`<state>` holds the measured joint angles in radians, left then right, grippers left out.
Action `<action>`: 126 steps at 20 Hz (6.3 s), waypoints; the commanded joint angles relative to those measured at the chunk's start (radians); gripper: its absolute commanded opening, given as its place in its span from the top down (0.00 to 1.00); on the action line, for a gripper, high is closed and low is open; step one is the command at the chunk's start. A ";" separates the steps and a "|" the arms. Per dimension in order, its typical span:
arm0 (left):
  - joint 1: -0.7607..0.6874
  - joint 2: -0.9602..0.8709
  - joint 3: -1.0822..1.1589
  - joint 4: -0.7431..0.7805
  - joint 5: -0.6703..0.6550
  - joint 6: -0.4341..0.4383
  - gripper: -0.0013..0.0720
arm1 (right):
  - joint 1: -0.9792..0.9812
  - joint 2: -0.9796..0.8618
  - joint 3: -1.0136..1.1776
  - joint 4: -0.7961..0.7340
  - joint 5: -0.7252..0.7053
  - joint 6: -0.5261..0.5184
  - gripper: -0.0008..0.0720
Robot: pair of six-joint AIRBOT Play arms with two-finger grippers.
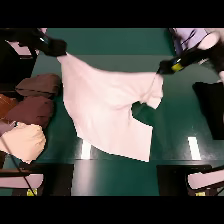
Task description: Fold the shirts.
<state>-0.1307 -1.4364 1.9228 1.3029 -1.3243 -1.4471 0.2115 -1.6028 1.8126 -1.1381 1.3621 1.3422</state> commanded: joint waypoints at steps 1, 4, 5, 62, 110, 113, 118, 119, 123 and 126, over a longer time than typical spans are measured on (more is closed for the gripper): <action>0.000 0.217 0.000 0.008 0.106 0.000 0.95 | -0.001 0.198 0.100 -0.046 0.031 0.000 0.97; 0.000 0.414 0.014 0.008 0.200 0.000 0.95 | -0.001 0.357 0.183 -0.051 0.080 0.047 0.97; 0.000 0.460 0.035 0.008 0.220 0.000 0.95 | -0.001 0.400 0.206 -0.068 0.099 0.072 0.97; -0.387 0.470 -1.310 -0.151 0.441 -0.284 0.11 | -0.159 0.578 -0.664 0.049 -0.024 0.135 0.46; 0.157 0.367 -1.334 -0.305 0.492 0.164 0.30 | -0.159 0.578 -0.664 0.047 0.013 0.134 0.46; 0.157 0.341 -1.334 -0.306 0.496 0.163 0.30 | -0.159 0.578 -0.664 0.048 0.028 0.134 0.46; 0.158 0.342 -1.333 -0.322 0.522 0.135 0.46 | -0.159 0.579 -0.664 0.047 0.028 0.134 0.46; 0.158 0.345 -1.330 -0.322 0.522 0.135 0.84 | -0.159 0.579 -0.664 0.047 0.029 0.134 0.46; 0.161 0.345 -1.220 -0.307 0.406 0.139 0.95 | -0.203 0.580 -0.678 0.013 0.114 0.134 0.46; 0.160 0.345 -1.116 -0.295 0.309 0.148 0.95 | -0.344 0.629 -0.837 -0.039 0.137 0.135 0.46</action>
<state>0.0288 -1.0920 0.7261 0.9962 -0.9195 -1.3071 -0.0410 -1.0042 1.0725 -1.1339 1.4624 1.4761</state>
